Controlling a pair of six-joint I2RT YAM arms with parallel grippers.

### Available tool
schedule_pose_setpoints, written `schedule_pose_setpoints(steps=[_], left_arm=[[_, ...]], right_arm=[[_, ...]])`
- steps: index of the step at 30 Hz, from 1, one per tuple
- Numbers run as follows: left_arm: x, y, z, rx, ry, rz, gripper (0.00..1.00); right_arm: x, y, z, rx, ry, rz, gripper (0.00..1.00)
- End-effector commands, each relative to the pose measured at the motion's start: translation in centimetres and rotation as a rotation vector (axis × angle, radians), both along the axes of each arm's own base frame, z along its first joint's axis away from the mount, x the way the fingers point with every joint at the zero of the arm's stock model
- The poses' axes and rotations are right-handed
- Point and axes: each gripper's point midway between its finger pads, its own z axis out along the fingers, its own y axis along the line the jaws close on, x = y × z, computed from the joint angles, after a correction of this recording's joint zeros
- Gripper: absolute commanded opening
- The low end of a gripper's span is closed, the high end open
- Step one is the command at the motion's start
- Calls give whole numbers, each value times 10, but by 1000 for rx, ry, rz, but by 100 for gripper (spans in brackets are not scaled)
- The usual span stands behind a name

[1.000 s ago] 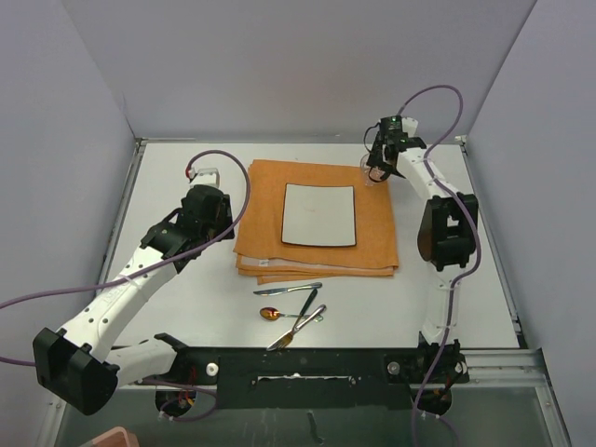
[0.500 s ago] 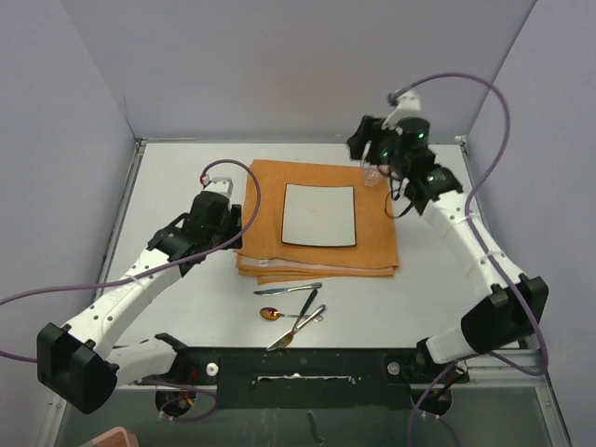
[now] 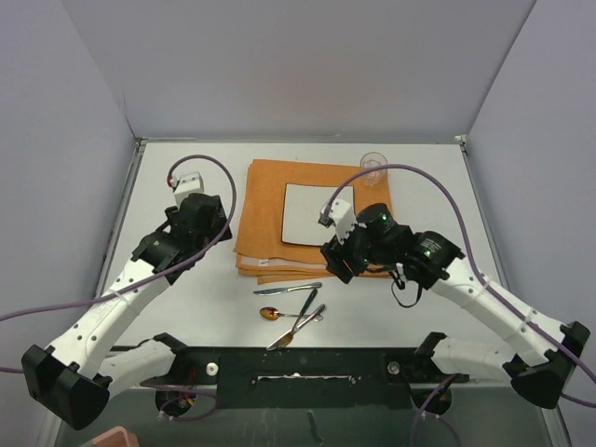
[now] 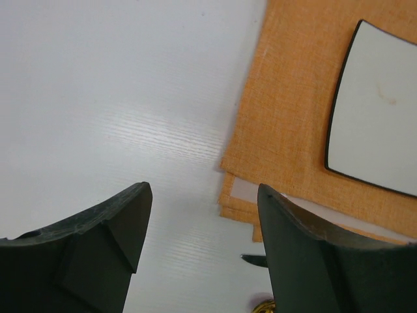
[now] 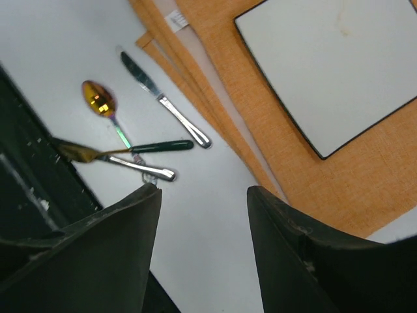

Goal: Set the dinner table for one person
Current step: Pick up the fork at the center of the board.

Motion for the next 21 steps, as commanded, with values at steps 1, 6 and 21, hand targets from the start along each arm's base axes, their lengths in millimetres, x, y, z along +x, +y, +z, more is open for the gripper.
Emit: schedule_pose_setpoints(steps=[1,6,21], left_arm=[[4,30,48,-49,-148,195,65],[5,39,58,-46,-163,240,65],[-1,48,70,-77,-202,260,65]], right_arm=[[-68,5,5,-9,90,279,57],[-117,2,-23,-220,195,484,66],[-120,71,-74,-494,-21,763,68]])
